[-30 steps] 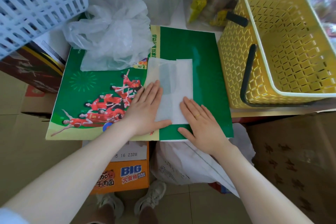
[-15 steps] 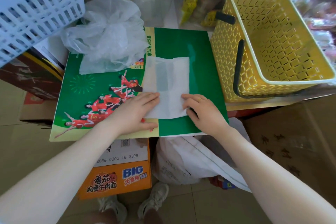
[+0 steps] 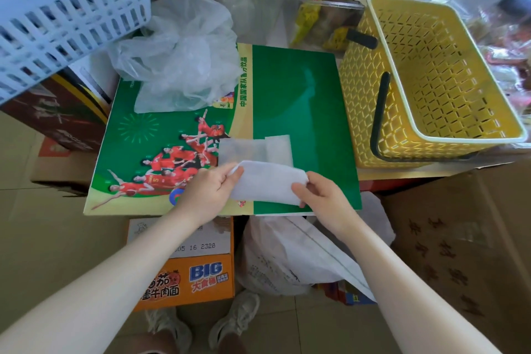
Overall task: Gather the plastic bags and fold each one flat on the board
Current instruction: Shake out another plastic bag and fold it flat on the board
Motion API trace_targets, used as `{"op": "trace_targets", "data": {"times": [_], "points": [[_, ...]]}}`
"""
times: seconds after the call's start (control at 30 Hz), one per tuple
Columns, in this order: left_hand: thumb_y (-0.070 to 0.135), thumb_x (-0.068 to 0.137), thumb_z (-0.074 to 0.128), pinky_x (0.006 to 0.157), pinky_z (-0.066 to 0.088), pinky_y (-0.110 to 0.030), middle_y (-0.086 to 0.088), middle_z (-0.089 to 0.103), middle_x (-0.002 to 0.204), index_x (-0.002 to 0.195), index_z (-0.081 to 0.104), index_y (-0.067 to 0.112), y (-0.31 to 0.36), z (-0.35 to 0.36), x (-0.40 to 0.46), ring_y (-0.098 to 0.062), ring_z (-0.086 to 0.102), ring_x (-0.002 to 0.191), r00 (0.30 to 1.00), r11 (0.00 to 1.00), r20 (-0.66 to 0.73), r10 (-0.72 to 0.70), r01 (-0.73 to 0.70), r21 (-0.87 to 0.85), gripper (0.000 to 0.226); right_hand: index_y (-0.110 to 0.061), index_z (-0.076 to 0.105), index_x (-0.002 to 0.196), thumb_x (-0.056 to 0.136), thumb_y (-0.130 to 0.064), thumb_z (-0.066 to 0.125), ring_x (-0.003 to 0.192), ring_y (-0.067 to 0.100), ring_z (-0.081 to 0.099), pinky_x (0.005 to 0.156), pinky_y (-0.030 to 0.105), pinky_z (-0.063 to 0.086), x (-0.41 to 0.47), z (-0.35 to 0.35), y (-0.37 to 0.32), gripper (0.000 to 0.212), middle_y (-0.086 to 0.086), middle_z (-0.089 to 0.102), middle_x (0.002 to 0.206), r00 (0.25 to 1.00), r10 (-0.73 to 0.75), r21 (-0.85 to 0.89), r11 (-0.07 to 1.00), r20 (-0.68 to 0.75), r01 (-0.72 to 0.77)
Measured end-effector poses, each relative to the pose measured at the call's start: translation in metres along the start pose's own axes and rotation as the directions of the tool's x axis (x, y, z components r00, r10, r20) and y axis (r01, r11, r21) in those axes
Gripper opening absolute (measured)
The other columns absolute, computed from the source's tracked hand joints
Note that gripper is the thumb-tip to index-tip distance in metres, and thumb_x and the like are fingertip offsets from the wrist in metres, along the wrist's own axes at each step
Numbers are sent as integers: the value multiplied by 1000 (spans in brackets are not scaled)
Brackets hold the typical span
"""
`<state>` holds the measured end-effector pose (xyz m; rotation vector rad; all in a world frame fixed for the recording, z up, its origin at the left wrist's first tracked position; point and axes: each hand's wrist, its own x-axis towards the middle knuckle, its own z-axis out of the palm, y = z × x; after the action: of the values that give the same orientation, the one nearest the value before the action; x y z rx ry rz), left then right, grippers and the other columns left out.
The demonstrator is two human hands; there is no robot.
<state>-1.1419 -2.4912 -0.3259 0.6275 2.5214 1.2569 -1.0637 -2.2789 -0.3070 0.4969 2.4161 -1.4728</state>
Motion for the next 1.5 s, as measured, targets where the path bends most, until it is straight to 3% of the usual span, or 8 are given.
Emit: {"op": "trace_targets", "data": {"times": [0.27, 0.37, 0.67, 0.87, 0.97, 1.13, 1.3, 1.5], "points": [[17, 96, 42, 44, 17, -32, 1, 30, 48, 61, 30, 18, -2, 7, 16, -14, 29, 42, 968, 981, -208, -142, 166, 104, 37, -9, 40, 78, 95, -23, 42, 58, 24, 38, 50, 33, 25, 42, 12, -29, 22, 4, 42, 61, 985, -70, -468, 883, -161, -14], [17, 97, 40, 43, 18, -31, 2, 33, 48, 70, 39, 12, -4, 5, 19, -15, 33, 42, 976, 979, -193, -97, 128, 156, 27, -6, 42, 76, 91, -15, 50, 59, 23, 37, 54, 34, 28, 45, 17, -36, 19, 3, 42, 62, 952, -243, -432, 891, -185, 143], [17, 97, 38, 41, 17, -28, -6, 44, 51, 103, 53, 0, -3, 3, 28, -25, 43, 46, 971, 912, -224, -86, 167, 375, 23, -8, 42, 83, 98, -25, 39, 64, 28, 42, 52, 32, 28, 57, 29, -30, 23, 9, 49, 72, 955, 3, -317, 943, -296, -101], [10, 85, 57, 62, 46, -41, -23, 58, 109, 123, 44, -3, -7, 9, 29, -37, 58, 88, 968, 772, -245, 53, 116, 625, 42, -8, 47, 92, 98, -29, 36, 72, 28, 46, 58, 31, 33, 62, 32, -33, 24, 9, 51, 83, 935, 94, -413, 879, -341, -239], [3, 85, 40, 105, 27, -47, -22, 51, 128, 126, 46, -2, -24, 15, 29, -35, 44, 120, 935, 673, -52, 351, -214, 708, 42, -6, 49, 93, 96, -28, 38, 73, 29, 48, 61, 31, 36, 65, 33, -37, 25, 9, 52, 85, 923, 133, -408, 867, -361, -284], [58, 81, 3, 110, -12, -27, 0, -9, 150, 146, 4, 11, -30, -2, 29, -12, -8, 138, 961, 732, 265, 77, -235, 639, 81, -7, 44, 101, 94, -24, 42, 83, 31, 54, 64, 33, 39, 61, 32, -46, 19, 10, 58, 96, 895, 120, -536, 763, -430, -360], [73, 71, 4, 109, -12, -28, 3, -16, 147, 147, 0, 18, -28, -9, 30, -12, -13, 138, 948, 709, 310, 73, -268, 652, 94, 6, 62, 104, 78, -5, 54, 117, 40, 53, 98, 44, 43, 64, 55, -47, 29, 23, 60, 118, 851, -483, -770, 617, -205, 165], [74, 73, 3, 111, -12, -28, 5, -16, 148, 147, -2, 17, -28, -13, 29, -12, -9, 141, 943, 687, 329, 54, -274, 673, 93, -2, 42, 137, 92, -41, 25, 132, 27, 42, 110, 33, 14, 66, 81, -32, 62, 15, 44, 143, 938, -336, -762, 586, 81, 276]]}}
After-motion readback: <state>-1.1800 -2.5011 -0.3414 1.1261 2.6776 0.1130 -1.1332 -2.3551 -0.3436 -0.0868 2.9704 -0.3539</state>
